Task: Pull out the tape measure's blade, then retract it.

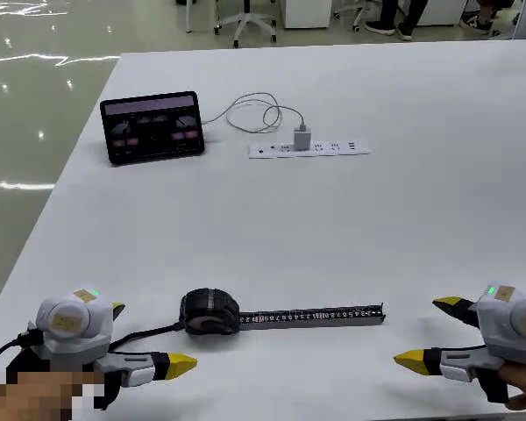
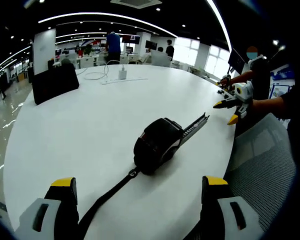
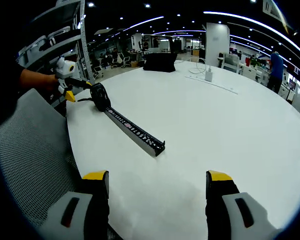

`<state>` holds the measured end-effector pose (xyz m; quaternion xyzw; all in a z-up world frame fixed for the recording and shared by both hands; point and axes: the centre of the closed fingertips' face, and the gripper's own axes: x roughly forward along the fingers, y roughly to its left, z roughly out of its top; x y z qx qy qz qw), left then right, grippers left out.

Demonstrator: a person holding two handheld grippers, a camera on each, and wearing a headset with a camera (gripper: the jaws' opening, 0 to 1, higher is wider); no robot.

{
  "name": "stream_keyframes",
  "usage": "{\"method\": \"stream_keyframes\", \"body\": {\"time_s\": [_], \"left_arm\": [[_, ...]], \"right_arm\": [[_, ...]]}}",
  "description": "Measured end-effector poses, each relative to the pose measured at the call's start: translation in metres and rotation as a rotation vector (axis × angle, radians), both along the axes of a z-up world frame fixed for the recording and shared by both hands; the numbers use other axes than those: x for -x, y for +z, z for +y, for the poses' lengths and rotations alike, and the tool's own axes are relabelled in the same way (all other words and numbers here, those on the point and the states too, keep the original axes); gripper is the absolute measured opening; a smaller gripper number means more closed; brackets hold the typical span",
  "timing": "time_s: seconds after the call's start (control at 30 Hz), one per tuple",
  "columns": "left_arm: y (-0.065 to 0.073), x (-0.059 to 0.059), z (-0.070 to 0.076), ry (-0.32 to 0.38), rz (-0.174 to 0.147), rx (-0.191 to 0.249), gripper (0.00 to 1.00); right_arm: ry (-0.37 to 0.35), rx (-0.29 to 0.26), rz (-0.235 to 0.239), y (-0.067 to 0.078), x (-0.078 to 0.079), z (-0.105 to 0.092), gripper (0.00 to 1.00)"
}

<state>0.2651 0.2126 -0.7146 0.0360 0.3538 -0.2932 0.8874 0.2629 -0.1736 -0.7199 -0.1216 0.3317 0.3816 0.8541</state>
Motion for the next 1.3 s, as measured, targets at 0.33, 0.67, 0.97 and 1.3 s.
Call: {"method": "stream_keyframes", "body": {"time_s": [0.33,0.67,0.97,1.3], "left_arm": [[0.015,0.004,0.002,0.043,-0.075,0.035,1.00],[0.017,0.016,0.001,0.030,-0.070,0.036,1.00],[0.021,0.015,0.005,0.039,-0.084,0.030,1.00],[0.018,0.013,0.007,0.037,-0.076,0.025,1.00]], "right_arm": [[-0.054,-0.007,-0.011,0.007,0.012,-0.026,0.79],[-0.080,0.007,-0.012,0.006,0.020,-0.041,0.88],[-0.073,-0.008,-0.008,0.014,0.024,-0.040,1.00],[-0.081,-0.015,0.004,0.014,0.028,-0.040,1.00]]}}
